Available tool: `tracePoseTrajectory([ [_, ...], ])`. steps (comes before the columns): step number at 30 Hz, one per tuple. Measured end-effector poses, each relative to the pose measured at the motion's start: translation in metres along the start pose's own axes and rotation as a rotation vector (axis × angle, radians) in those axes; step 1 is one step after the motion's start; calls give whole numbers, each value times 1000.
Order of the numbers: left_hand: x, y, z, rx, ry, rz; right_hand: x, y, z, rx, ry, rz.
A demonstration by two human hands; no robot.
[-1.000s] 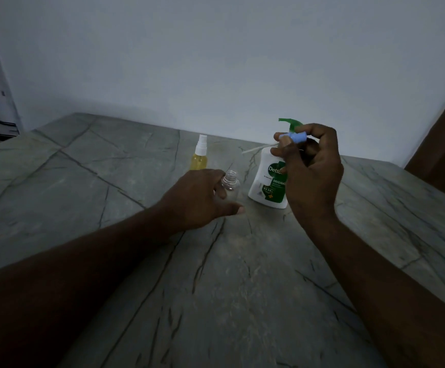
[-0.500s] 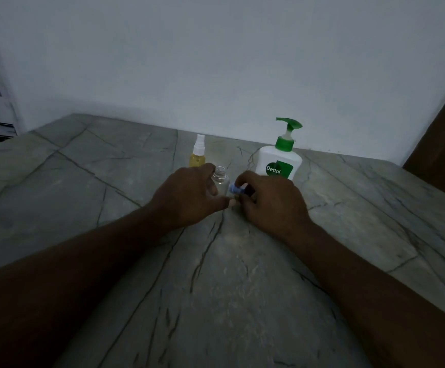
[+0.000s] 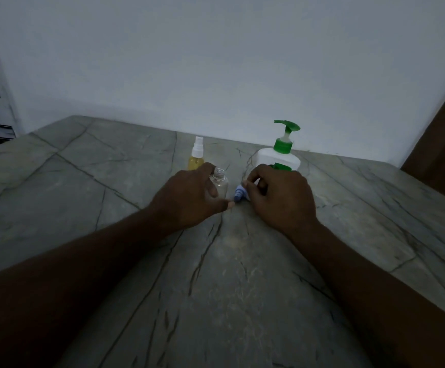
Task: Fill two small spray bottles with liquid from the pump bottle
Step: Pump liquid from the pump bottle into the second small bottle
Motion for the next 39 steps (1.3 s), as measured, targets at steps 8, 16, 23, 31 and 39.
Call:
tracePoseTrajectory([
  [8, -2, -1, 11, -91, 0, 30, 11, 31, 8, 201, -61, 352],
  [16, 18, 12, 32, -241, -23, 193, 35, 54, 26, 404, -288, 536],
  [23, 58, 14, 49, -503, 70, 108, 92, 59, 52, 438, -541, 324],
  [31, 69, -1, 47, -561, 66, 143, 110, 32, 35, 445, -581, 66],
  [39, 67, -6, 52, -789, 8, 88, 112, 26, 48, 766, -427, -41],
])
Point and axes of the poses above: each hand's wrist, its own x-axis towards the middle knuckle, its own y-axis out of the back of the hand, z = x × y, the point moved 3 cm from there along x, towards the middle knuckle, and after that the axes turned 1 degree about y, right-handed, at the moved point
